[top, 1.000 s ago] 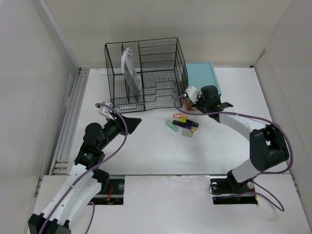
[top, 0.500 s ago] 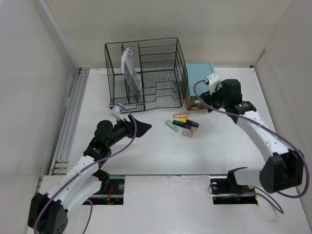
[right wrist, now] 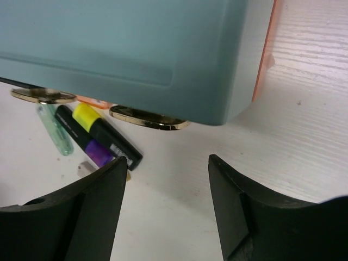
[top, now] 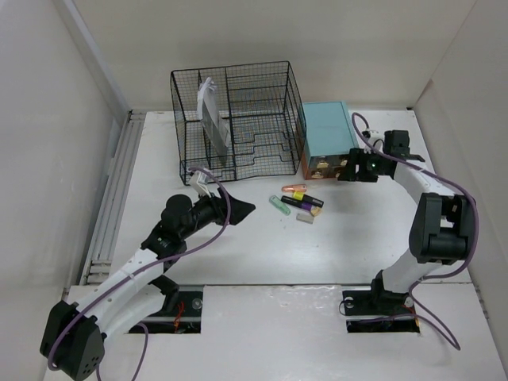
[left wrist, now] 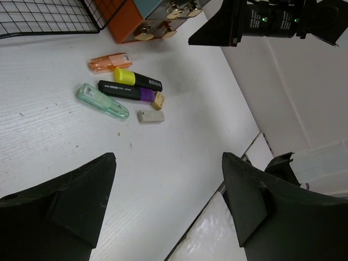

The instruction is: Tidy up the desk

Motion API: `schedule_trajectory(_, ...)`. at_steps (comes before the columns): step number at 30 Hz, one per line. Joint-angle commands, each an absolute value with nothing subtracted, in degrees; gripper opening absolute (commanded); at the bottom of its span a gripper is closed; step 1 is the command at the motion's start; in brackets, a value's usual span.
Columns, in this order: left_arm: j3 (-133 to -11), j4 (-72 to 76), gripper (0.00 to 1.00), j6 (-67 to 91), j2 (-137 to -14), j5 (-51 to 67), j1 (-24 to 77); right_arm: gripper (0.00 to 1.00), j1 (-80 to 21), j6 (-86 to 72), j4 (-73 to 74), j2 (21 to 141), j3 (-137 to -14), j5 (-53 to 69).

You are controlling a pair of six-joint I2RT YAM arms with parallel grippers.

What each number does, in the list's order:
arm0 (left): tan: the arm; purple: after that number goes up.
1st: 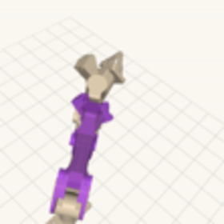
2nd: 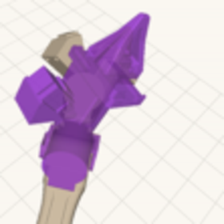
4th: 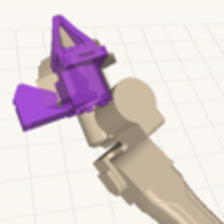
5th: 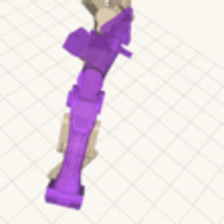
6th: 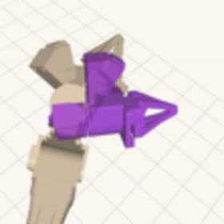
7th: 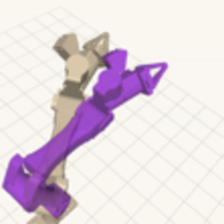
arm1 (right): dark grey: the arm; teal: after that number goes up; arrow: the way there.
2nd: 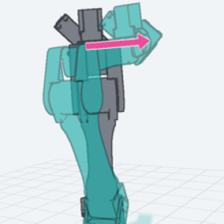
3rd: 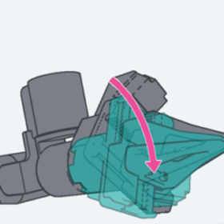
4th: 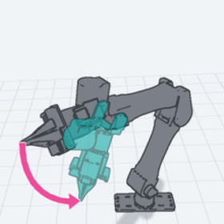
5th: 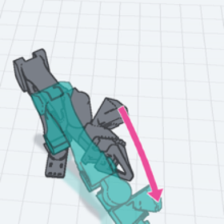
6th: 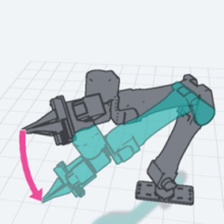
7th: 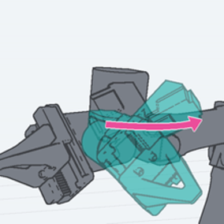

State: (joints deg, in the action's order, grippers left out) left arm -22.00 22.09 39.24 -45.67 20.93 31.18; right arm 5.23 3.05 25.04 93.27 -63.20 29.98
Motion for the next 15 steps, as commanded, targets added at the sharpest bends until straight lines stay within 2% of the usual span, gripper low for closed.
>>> schedule_trajectory(1,-23.8,25.6,0.76,38.3,-44.9,20.6,31.6,0.67,6.5,-2.4,18.3,93.3,-65.5,38.3)
schedule_trajectory(7,-23.3,25.6,0.76,38.3,-44.9,20.6,31.6,0.67,7.6,-8.8,10.4,92.2,-62.0,38.9)
schedule_trajectory(15,-23.3,25.6,0.75,38.3,-44.4,20.0,31.6,0.64,8.2,-15.2,2.6,89.9,-58.5,33.3)
